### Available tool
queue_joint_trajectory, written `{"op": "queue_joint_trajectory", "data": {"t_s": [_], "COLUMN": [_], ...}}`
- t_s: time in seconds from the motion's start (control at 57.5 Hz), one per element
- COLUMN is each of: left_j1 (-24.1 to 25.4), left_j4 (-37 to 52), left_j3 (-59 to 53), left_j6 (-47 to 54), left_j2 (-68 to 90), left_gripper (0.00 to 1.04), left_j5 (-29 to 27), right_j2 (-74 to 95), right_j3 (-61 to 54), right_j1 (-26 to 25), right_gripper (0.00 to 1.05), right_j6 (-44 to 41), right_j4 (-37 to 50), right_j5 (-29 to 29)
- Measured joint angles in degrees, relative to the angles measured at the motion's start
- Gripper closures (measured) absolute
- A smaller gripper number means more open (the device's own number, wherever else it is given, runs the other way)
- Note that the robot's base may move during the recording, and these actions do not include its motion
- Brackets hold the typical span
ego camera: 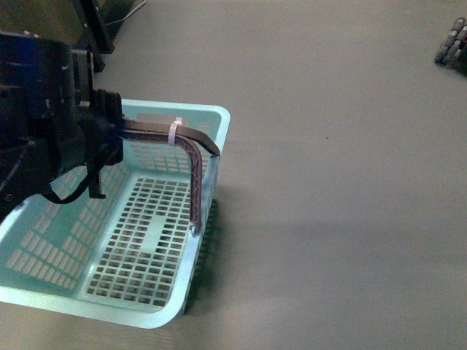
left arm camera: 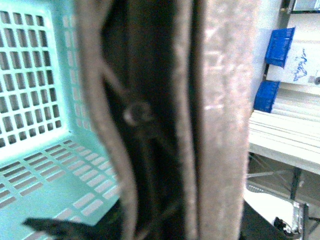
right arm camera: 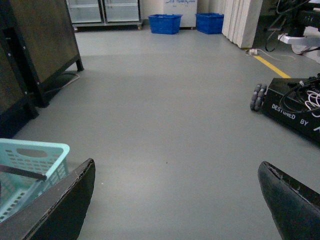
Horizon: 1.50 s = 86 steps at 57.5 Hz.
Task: Pick mango and avocado into basket
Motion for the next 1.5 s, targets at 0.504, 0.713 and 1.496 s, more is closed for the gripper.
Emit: {"op": "queue_joint_trajectory", "data": {"t_s": [0.504, 0.713, 1.496], "left_j1": [-6.64, -8.00, -8.24], "left_j4": [-12.44, -15.34, -15.39], "left_j3": [-20.96, -23.37, -23.37], "left_j6": [18.53, 24.55, 24.70], "left_j2": [-53.07, -64.13, -64.13], "left_gripper": [0.90, 0.90, 0.90], "left_j5": [-13.35, -16.24, -15.21], "right_j2": [0.00, 0.00, 0.00], "right_j3": [0.00, 0.00, 0.00], "right_j1": [0.00, 0.00, 0.00], "right_gripper": [0.09, 0.09, 0.09], "right_j6": [0.00, 0.02, 0.02], "right_j4": [0.00, 0.00, 0.00], "right_j5": [0.00, 0.00, 0.00]}}
